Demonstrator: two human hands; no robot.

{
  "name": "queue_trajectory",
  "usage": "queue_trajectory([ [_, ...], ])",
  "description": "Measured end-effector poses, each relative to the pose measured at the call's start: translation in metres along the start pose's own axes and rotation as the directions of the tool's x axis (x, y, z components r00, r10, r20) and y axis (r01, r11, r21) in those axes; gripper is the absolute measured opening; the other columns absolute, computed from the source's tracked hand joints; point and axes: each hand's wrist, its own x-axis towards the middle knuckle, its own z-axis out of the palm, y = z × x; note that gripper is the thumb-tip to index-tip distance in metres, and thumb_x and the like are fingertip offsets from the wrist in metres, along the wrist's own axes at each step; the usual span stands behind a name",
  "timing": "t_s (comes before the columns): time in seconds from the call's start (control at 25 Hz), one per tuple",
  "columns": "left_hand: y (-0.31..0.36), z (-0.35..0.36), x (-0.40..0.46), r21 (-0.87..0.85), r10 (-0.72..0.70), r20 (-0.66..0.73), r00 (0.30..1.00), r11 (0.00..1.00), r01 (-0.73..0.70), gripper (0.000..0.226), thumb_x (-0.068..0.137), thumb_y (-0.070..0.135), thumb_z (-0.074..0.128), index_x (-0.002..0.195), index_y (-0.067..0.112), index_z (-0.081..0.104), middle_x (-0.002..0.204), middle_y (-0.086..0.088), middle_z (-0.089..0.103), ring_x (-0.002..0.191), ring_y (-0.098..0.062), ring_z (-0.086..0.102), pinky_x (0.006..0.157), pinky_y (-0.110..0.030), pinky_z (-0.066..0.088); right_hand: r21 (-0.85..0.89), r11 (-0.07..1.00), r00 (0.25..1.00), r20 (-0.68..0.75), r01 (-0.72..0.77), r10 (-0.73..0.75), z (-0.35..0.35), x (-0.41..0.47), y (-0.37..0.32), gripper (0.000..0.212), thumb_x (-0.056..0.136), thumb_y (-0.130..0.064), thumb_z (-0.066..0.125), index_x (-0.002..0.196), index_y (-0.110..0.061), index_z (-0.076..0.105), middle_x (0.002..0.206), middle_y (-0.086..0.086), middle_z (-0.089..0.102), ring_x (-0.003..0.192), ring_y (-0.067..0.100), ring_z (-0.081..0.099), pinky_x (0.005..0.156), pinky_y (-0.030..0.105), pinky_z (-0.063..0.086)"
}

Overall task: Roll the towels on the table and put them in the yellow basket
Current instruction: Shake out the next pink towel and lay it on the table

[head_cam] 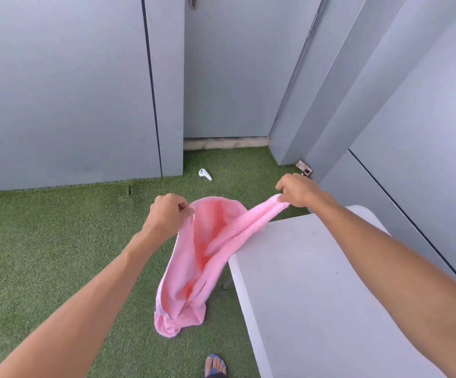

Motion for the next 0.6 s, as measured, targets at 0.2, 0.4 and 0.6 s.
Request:
queue_trajectory([
  [0.2,0.02,0.075,0.064,-0.013,-0.158,-0.084,0.984,0.987,0.157,0.025,0.09,0.016,0.063,0.071,0.0,0.067,0.069,-0.013,0.066,0.061,-0.028,0.055,0.055,-0.027,0.041,0.251,0.945,0.973,-0.044,-0.211,0.229,0.036,0.095,0.101,0.012,0.079,-0.007,0.068,0.09,-0.008,0.074,0.09,0.014,0.073,0.085,0.03,0.069,0.075,0.034,0.056],
  [0.4,0.034,0.106,0.12,-0.115,-0.194,-0.258,0.946,0.979,0.17,0.021,0.09,0.02,0.063,0.077,0.005,0.068,0.071,-0.012,0.066,0.068,-0.033,0.062,0.064,-0.032,0.051,0.561,0.746,0.827,-0.178,-0.36,0.533,0.024,0.151,0.226,0.026,0.069,-0.001,0.072,0.093,0.008,0.068,0.075,0.007,0.063,0.074,0.015,0.059,0.049,0.023,0.046],
  [0.6,0.029,0.157,0.107,-0.109,-0.135,-0.203,0.97,0.987,0.115,0.015,0.09,0.026,0.064,0.08,0.016,0.067,0.072,0.003,0.065,0.053,-0.013,0.053,0.047,-0.022,0.038,0.64,0.677,0.641,-0.354,-0.365,0.681,0.034,0.131,0.325,0.028,0.076,-0.002,0.055,0.097,-0.001,0.072,0.094,0.016,0.072,0.073,0.009,0.064,0.067,0.025,0.039],
])
